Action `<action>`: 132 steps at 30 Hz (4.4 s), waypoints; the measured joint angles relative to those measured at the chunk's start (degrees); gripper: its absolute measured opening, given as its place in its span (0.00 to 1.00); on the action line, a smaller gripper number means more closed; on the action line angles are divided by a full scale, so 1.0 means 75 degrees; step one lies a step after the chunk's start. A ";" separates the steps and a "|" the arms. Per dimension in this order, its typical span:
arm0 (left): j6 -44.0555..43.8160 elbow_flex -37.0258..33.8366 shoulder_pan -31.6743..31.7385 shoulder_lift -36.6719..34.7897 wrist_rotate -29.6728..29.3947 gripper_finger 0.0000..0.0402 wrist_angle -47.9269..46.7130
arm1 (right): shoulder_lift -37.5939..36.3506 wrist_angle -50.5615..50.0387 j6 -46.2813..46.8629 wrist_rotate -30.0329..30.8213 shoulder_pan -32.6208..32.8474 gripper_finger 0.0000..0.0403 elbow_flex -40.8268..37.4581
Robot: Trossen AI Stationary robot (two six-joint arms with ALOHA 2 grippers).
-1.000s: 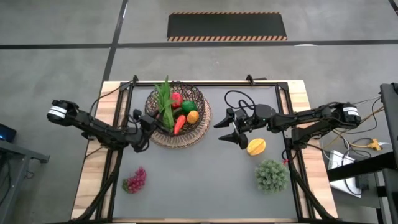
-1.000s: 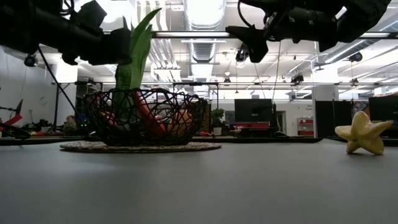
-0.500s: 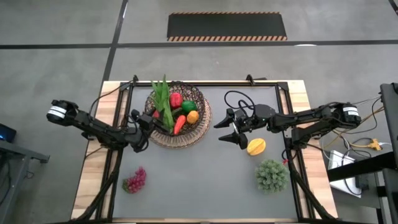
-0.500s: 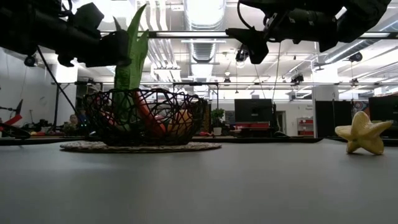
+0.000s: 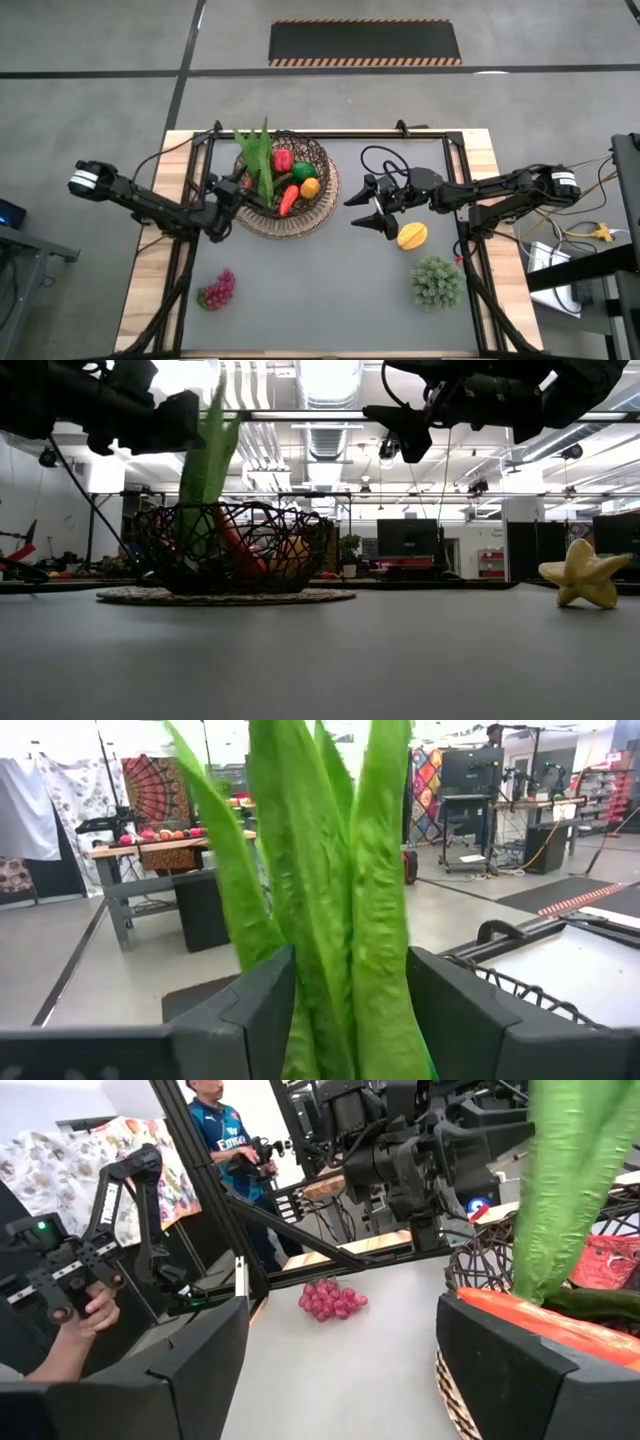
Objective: Build produce basket
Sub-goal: Put the green leaf lettuce into the black wire basket, then put the red grapes into the black wire basket
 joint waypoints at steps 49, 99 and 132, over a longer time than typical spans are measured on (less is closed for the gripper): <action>-0.1235 0.3696 -0.3912 0.1999 0.1100 0.43 -0.2644 | 0.0000 -0.0513 -0.0085 0.0000 0.0102 0.72 -0.0003; -1.4032 0.5557 -0.3817 0.3821 1.1272 0.43 -1.5373 | 0.0000 -0.0601 -0.0289 0.0000 0.0201 0.70 -0.0003; -1.3978 0.5650 -0.3838 0.3740 1.1240 0.03 -1.5195 | 0.0000 -0.0740 -0.0286 0.0000 0.0201 0.71 -0.0003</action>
